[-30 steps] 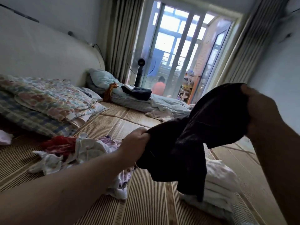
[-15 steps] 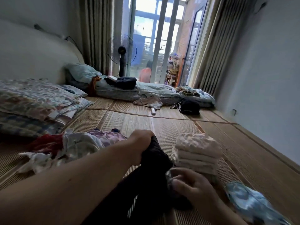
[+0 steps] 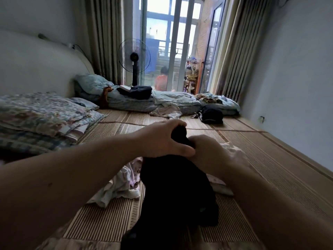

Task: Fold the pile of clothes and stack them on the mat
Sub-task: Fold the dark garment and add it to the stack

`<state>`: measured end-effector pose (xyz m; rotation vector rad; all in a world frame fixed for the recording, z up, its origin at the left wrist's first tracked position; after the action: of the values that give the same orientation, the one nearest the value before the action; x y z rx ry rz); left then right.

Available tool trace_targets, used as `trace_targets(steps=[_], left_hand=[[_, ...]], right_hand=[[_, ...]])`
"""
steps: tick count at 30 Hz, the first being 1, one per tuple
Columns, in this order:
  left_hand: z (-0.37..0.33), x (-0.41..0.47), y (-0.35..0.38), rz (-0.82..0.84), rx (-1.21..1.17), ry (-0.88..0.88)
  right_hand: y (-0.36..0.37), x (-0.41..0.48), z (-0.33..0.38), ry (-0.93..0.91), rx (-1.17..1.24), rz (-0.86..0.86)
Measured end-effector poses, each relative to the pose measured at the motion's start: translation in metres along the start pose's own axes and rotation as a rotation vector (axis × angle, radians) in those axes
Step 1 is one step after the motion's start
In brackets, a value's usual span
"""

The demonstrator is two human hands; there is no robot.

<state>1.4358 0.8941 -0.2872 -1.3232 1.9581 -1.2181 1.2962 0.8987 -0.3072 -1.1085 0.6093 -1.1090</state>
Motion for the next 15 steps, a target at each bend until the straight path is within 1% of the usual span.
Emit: trace_targets(steps=[1,2,3,4,6,8,10,12,15], left_hand=[[-0.004,0.002,-0.007,-0.014,0.092,0.015],[-0.006,0.006,-0.015,-0.039,0.144,0.036],[-0.007,0.008,-0.023,-0.063,0.152,0.063],[-0.007,0.009,-0.032,-0.086,0.125,0.079],[-0.005,0.006,-0.05,-0.134,-0.011,0.088],[0.001,0.001,-0.068,-0.206,-0.133,0.115],[0.009,-0.005,-0.083,-0.25,-0.153,0.131],[0.018,-0.007,-0.095,-0.238,-0.129,0.14],[0.028,-0.005,-0.111,-0.277,-0.109,0.116]], right_hand=[[-0.008,0.001,0.008,-0.017,-0.113,0.01],[-0.014,0.0,0.012,-0.032,-0.153,-0.004],[-0.02,-0.003,0.015,-0.052,-0.118,-0.017],[-0.022,-0.007,0.013,-0.061,-0.019,-0.025],[-0.022,-0.02,0.007,-0.049,0.159,-0.019],[-0.015,-0.033,-0.006,-0.019,0.246,0.042],[-0.011,-0.038,-0.018,-0.012,0.368,0.068],[-0.019,-0.033,-0.026,0.001,0.526,0.006],[-0.051,-0.017,-0.027,-0.037,0.559,-0.133]])
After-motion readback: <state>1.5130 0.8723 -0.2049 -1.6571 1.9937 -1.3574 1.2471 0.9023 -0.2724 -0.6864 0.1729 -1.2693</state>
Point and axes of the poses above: each hand's wrist, its own x-axis towards the middle knuckle, its own y-axis out of the palm, z = x × y, the point moved 3 cm from there along x, towards the middle knuckle, and after that the axes turned 9 degrees about z, right-handed, at the moved point
